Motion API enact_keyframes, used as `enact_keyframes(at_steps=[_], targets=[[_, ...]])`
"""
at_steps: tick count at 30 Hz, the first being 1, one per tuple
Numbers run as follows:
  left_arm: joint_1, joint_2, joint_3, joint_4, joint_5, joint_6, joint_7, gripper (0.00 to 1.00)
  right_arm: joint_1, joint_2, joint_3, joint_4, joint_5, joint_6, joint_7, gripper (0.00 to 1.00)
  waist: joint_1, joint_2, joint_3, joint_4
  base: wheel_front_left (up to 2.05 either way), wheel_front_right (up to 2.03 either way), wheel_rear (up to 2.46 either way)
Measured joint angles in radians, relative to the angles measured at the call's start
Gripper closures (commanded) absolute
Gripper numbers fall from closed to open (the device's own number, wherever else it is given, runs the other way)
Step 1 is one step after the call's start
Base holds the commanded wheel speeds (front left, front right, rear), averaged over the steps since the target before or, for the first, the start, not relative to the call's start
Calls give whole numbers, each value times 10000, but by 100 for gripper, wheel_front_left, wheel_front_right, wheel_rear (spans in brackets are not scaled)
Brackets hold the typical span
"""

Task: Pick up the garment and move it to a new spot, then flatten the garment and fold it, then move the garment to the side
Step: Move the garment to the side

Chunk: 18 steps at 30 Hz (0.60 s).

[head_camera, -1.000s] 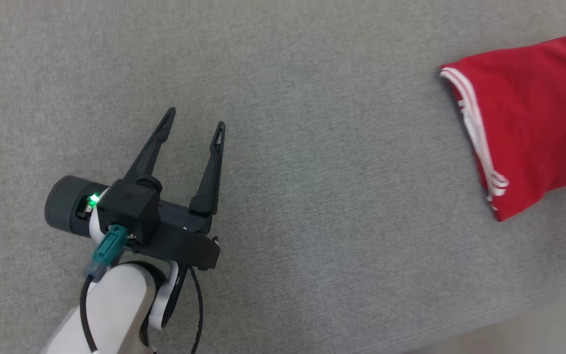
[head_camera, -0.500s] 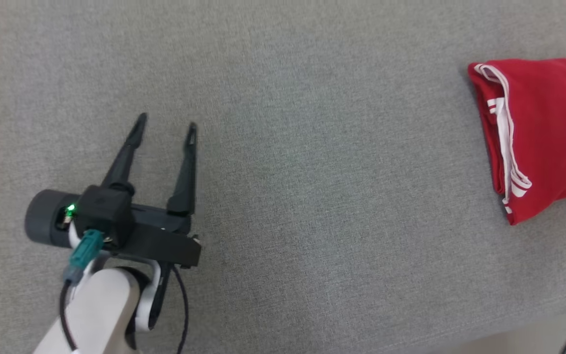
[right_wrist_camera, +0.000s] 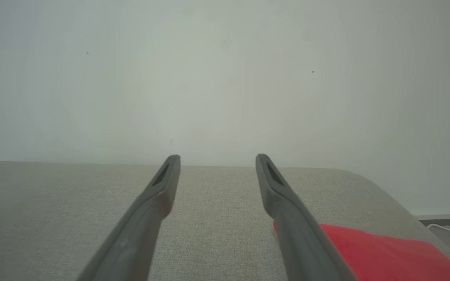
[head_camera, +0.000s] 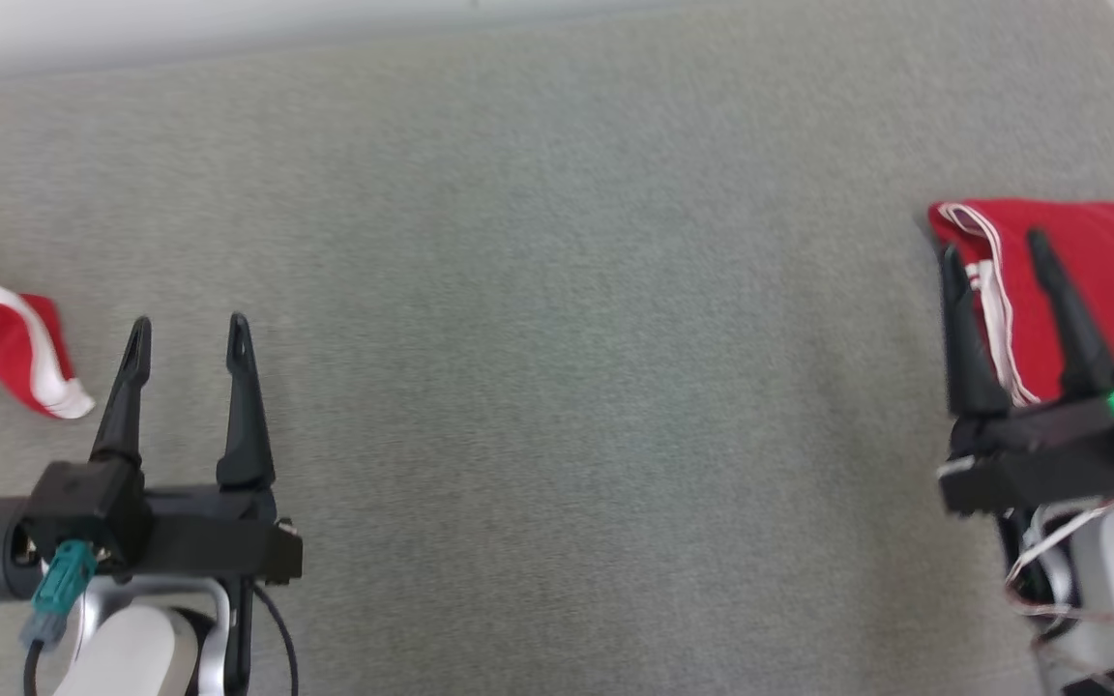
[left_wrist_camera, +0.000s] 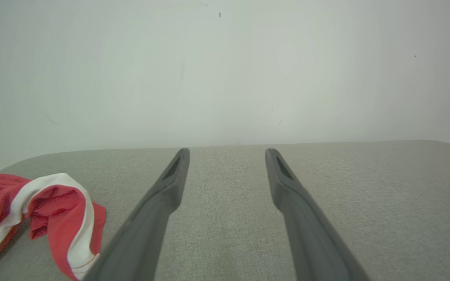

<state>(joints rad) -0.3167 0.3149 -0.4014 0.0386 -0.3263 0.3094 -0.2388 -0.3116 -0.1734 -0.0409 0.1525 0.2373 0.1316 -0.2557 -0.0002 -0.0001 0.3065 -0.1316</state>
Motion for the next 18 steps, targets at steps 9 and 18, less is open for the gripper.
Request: enact_keyframes(at_steps=[9,18], targets=[[1051,144,134,2,-128,77,-128,0,1756,867,-29,-489,-366,0,456,0,0,0,-918,658,0,0,0],[2203,198,42,188,-353,52,-174,0,3185,1137,-282,-999,-560,0,1026,0,0,-1,-2075,1037,0,0,0]])
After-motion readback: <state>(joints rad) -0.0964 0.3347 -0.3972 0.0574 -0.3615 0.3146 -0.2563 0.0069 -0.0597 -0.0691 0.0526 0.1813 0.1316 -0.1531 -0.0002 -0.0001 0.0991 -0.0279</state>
